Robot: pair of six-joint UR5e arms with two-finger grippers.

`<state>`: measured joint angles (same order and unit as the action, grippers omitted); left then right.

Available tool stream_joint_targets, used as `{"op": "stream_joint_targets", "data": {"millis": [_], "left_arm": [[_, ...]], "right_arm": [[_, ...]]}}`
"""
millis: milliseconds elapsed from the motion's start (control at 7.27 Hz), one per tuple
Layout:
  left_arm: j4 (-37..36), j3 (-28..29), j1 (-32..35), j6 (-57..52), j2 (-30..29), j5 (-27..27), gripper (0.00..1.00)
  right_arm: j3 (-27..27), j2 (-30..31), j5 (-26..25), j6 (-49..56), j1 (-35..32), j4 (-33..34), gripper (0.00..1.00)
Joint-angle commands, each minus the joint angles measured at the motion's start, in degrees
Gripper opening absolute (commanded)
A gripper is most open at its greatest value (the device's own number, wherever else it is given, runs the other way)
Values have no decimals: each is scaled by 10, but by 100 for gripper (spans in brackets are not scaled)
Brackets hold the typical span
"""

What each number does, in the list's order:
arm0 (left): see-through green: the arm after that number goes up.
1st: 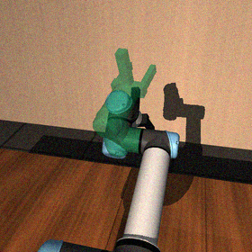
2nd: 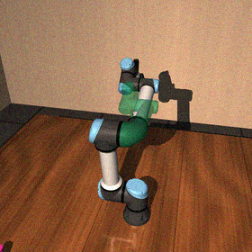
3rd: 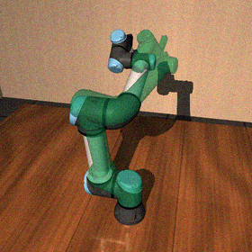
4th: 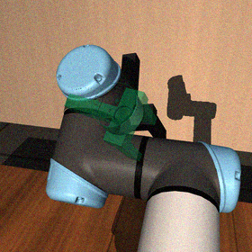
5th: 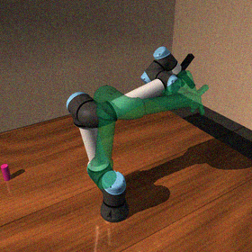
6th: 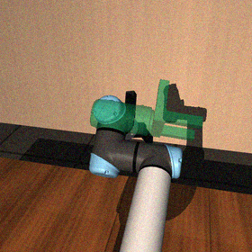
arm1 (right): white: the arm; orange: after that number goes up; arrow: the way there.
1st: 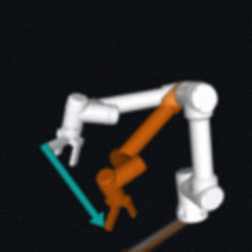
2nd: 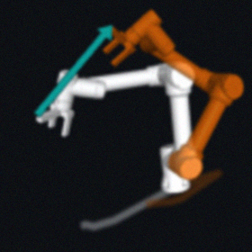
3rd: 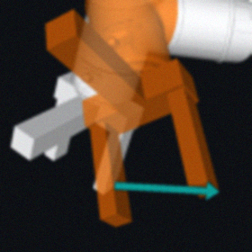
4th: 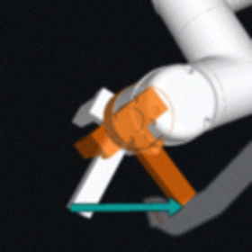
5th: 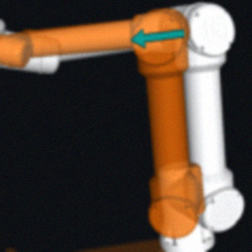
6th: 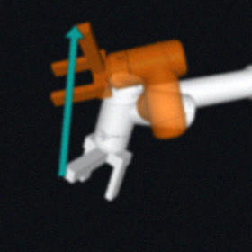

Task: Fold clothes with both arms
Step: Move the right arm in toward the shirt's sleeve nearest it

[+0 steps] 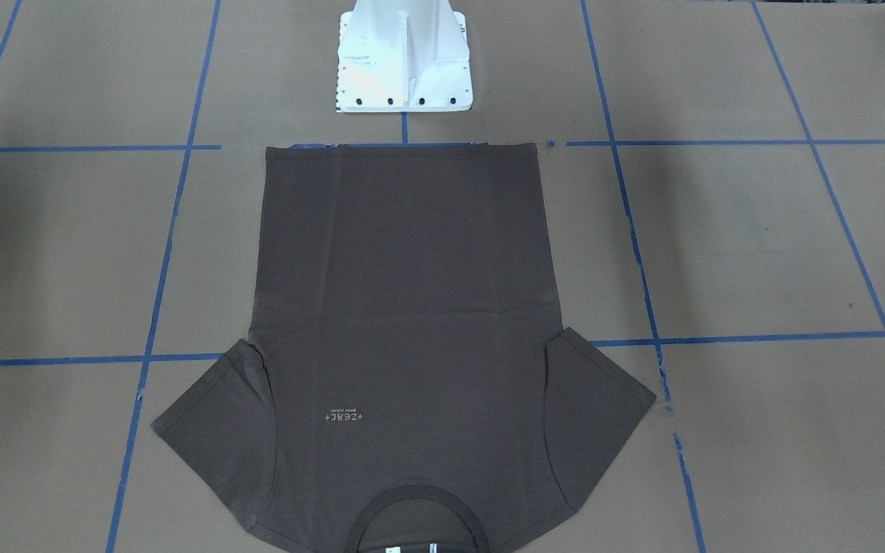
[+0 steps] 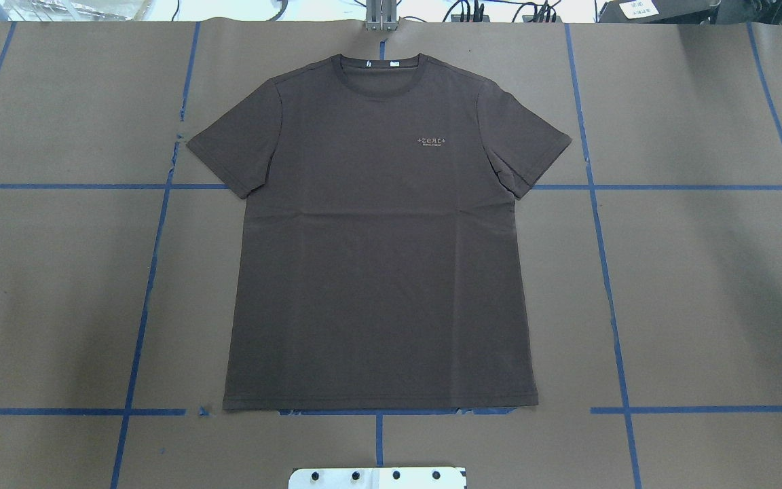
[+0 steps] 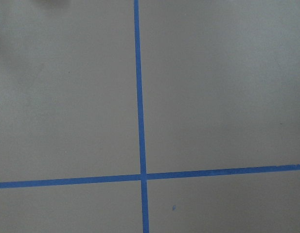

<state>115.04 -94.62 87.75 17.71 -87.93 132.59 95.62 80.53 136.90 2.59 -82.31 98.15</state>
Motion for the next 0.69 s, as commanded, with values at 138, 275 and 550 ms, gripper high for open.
{"op": "stream_joint_targets", "data": {"millis": [138,275,550], "left_arm": [[0,4,-1,2,6,1,100],[0,3,-1,2,11,2,100],[3,3,-1,2,14,2,100]], "right_arm": [[-66,2,9,-51,72,-185,100],[-92,-21,1,-124,124,-266,100],[-202,-101,-14,-328,172,-392,100]]}}
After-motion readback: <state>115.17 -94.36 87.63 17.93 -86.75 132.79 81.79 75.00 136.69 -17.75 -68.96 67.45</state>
